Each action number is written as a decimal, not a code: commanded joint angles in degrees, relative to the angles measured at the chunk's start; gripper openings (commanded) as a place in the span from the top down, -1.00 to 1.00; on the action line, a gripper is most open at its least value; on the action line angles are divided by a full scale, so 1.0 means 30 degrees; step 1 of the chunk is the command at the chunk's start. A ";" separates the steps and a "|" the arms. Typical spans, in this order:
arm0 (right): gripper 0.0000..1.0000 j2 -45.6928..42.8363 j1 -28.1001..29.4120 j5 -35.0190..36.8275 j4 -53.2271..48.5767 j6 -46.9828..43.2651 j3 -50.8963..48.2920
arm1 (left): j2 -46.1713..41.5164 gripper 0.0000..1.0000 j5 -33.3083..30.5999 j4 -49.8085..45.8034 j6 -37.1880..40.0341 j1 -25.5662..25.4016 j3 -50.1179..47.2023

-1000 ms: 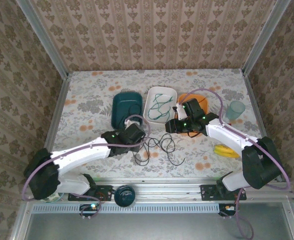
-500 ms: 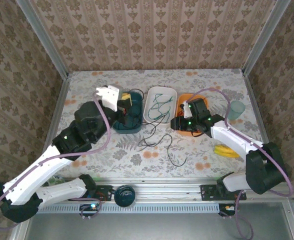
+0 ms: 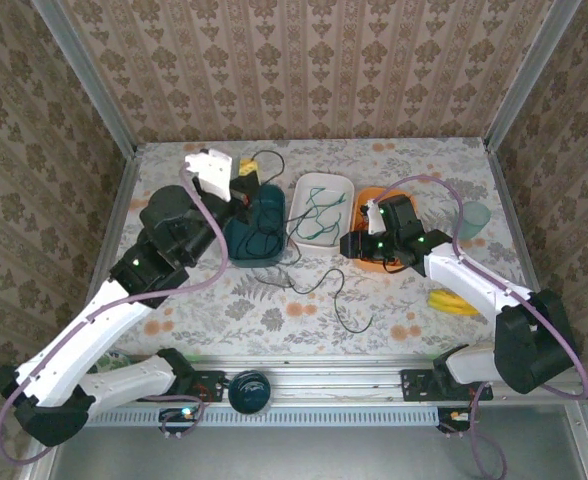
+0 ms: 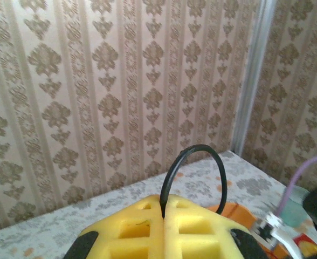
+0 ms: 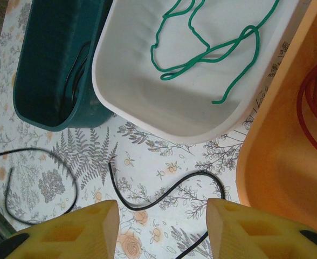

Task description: Untangle the cables

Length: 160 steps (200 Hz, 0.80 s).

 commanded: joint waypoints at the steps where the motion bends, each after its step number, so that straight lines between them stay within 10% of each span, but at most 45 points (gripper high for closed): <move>1: 0.04 -0.0226 0.0017 -0.0097 0.0220 -0.0085 0.0032 | 0.0433 1.00 -0.0638 0.0808 0.0808 0.1218 0.2381; 81: 0.04 -0.0558 -0.0001 0.0217 0.0090 -0.0139 -0.0259 | 0.4894 1.00 0.2364 -0.2315 -0.2234 0.7428 0.5226; 160: 0.04 -0.0450 -0.0001 0.0181 0.0058 -0.0296 -0.0466 | 0.6330 1.00 0.3170 -0.0695 -0.5365 0.7477 -0.2107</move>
